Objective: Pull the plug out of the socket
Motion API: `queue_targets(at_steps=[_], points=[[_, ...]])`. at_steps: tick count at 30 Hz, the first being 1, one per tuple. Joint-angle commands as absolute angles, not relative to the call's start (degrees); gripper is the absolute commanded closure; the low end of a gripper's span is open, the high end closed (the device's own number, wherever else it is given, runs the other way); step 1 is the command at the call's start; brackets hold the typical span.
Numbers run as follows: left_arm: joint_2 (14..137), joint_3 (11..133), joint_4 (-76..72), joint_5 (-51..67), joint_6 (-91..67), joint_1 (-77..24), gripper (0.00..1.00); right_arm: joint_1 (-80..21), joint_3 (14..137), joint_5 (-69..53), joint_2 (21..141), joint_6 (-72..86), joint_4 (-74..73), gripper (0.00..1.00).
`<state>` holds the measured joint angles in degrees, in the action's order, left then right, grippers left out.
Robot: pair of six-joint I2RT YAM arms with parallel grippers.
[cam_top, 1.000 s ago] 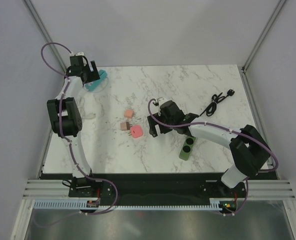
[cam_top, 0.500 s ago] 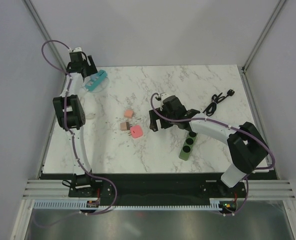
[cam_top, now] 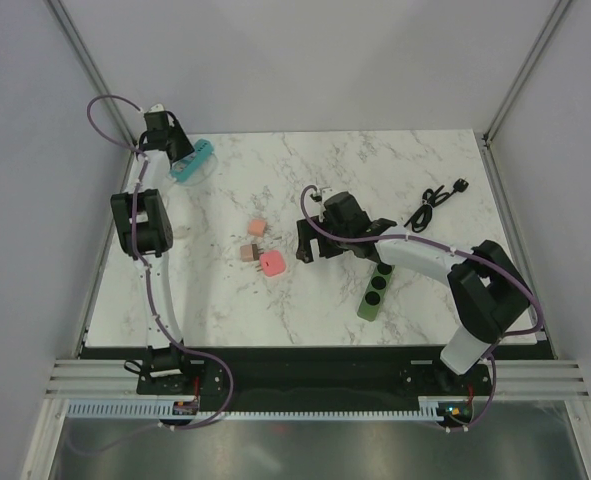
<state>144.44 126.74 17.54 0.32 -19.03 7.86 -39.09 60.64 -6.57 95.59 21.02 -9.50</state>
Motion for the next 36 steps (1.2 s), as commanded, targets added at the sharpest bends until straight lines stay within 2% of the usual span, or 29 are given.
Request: queue_targets(at_steps=[1,4,11,20,26,29,30,32,35,36], points=[[144.9,128.5,15.2,1.8,-22.6,7.7,0.48,-38.8,60.8,-7.4,96.0,21.5,-7.6,0.02],[144.5,127.9,15.2,2.6,-22.0,7.6,0.58,-38.8,61.3,-8.3,96.7,21.7,-7.6,0.02],[136.9,119.4,15.3,2.6,-18.0,6.4,0.97,-38.9,64.2,-9.8,99.4,22.0,-7.6,0.02],[122.9,101.8,14.8,1.5,-15.6,4.1,0.98,-38.8,71.6,-16.8,104.6,26.0,-5.0,0.02],[118.3,97.1,13.4,3.0,-16.5,4.0,0.98,-38.8,72.6,-18.2,104.9,27.8,-4.6,0.02],[119.4,99.0,13.6,3.2,-17.4,4.0,0.74,-38.9,69.5,-16.8,101.7,27.4,-4.4,0.02],[120.4,99.5,13.6,2.0,-17.7,4.0,0.51,-38.8,68.0,-16.4,101.1,27.1,-4.4,0.02],[121.8,101.5,13.6,0.5,-18.3,4.0,0.31,-38.7,66.7,-15.3,99.6,26.7,-4.6,0.02],[125.7,105.8,14.2,-2.0,-18.5,4.0,0.19,-37.8,64.4,-15.1,98.4,26.5,-4.7,0.02],[126.9,107.2,14.6,-2.3,-18.4,4.1,0.18,-37.6,64.2,-15.1,98.3,26.5,-4.7,0.02]])
